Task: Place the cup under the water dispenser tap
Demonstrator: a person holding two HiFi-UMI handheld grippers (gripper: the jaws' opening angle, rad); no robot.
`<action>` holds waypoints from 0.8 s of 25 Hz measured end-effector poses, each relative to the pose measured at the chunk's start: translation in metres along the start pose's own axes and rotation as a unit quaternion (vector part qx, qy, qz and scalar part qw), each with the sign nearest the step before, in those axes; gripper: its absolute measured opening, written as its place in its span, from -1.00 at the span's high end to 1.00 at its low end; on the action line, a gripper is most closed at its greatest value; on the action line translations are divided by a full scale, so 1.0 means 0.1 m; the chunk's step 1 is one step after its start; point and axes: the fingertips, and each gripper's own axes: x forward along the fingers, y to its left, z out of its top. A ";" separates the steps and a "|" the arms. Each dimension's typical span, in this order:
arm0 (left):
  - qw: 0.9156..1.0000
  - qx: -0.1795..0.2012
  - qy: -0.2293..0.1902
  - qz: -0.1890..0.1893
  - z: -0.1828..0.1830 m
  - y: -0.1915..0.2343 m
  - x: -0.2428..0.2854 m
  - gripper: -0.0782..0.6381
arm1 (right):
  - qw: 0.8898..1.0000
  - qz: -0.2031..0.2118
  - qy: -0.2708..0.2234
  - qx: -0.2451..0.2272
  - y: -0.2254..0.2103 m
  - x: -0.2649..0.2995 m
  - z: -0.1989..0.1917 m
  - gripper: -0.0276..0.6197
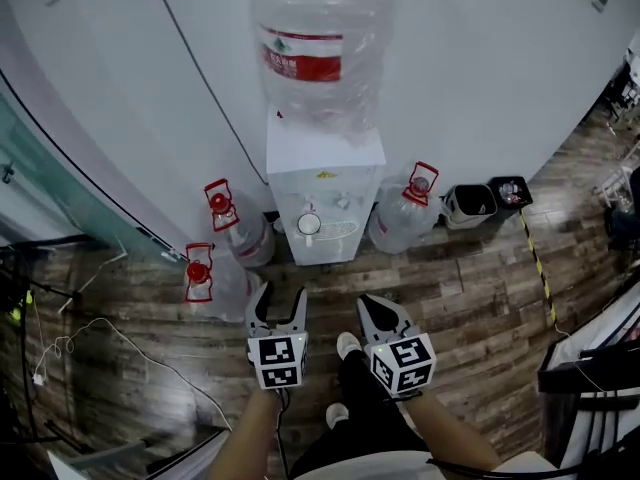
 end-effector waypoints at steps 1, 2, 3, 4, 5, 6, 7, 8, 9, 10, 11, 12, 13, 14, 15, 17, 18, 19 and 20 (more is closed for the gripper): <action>1.000 0.003 -0.004 0.000 0.07 -0.02 -0.15 -0.06 | 1.000 0.002 -0.002 -0.002 0.07 -0.10 0.05 0.86; 1.000 0.007 -0.008 0.000 0.14 -0.03 -0.29 -0.04 | 1.000 0.003 -0.004 -0.005 0.13 -0.20 0.10 0.86; 1.000 0.010 -0.012 0.000 0.20 -0.05 -0.43 0.00 | 1.000 0.005 -0.007 -0.007 0.19 -0.31 0.16 0.86; 1.000 0.011 -0.014 -0.001 0.26 -0.07 -0.56 0.03 | 1.000 0.005 -0.010 -0.009 0.25 -0.41 0.22 0.86; 1.000 0.009 -0.016 -0.001 0.31 -0.09 -0.70 0.05 | 1.000 0.006 -0.013 -0.009 0.31 -0.52 0.29 0.86; 1.000 0.007 -0.018 -0.001 0.35 -0.11 -0.85 0.07 | 1.000 0.006 -0.016 -0.010 0.37 -0.63 0.35 0.86; 1.000 0.004 -0.019 0.000 0.39 -0.13 -0.98 0.10 | 1.000 0.007 -0.019 -0.010 0.43 -0.74 0.41 0.86; 1.000 0.001 -0.021 0.000 0.44 -0.15 -1.12 0.12 | 1.000 0.008 -0.022 -0.010 0.49 -0.85 0.47 0.86; 1.000 -0.001 -0.022 -0.001 0.49 -0.18 -1.25 0.15 | 1.000 0.009 -0.026 -0.011 0.55 -0.95 0.54 0.86; 1.000 -0.002 -0.025 -0.003 0.54 -0.22 -1.36 0.17 | 0.999 0.011 -0.030 -0.011 0.61 -1.05 0.60 0.86; 1.000 0.001 -0.028 -0.006 0.61 -0.26 -1.47 0.17 | 0.999 0.014 -0.033 -0.011 0.66 -1.14 0.66 0.86; 0.999 0.006 -0.033 -0.009 0.67 -0.31 -1.56 0.19 | 0.999 0.017 -0.037 -0.011 0.72 -1.21 0.72 0.86; 0.999 0.011 -0.038 -0.009 0.73 -0.35 -1.64 0.21 | 0.999 0.021 -0.040 -0.011 0.77 -1.28 0.76 0.86; 0.999 0.013 -0.041 -0.009 0.77 -0.39 -1.72 0.23 | 0.999 0.024 -0.042 -0.012 0.81 -1.35 0.79 0.86; 0.999 0.010 -0.044 -0.009 0.80 -0.42 -1.80 0.25 | 0.999 0.026 -0.043 -0.013 0.85 -1.42 0.81 0.86; 0.999 0.003 -0.049 -0.006 0.84 -0.49 -1.93 0.31 | 0.998 0.028 -0.045 -0.019 0.90 -1.55 0.84 0.86; 0.999 0.002 -0.051 -0.003 0.85 -0.51 -1.99 0.34 | 0.998 0.027 -0.046 -0.022 0.91 -1.61 0.84 0.86; 0.999 0.003 -0.052 0.000 0.86 -0.54 -2.04 0.36 | 0.998 0.026 -0.048 -0.025 0.92 -1.66 0.84 0.86; 0.999 0.004 -0.052 0.000 0.86 -0.58 -2.09 0.38 | 0.998 0.024 -0.049 -0.026 0.92 -1.72 0.83 0.86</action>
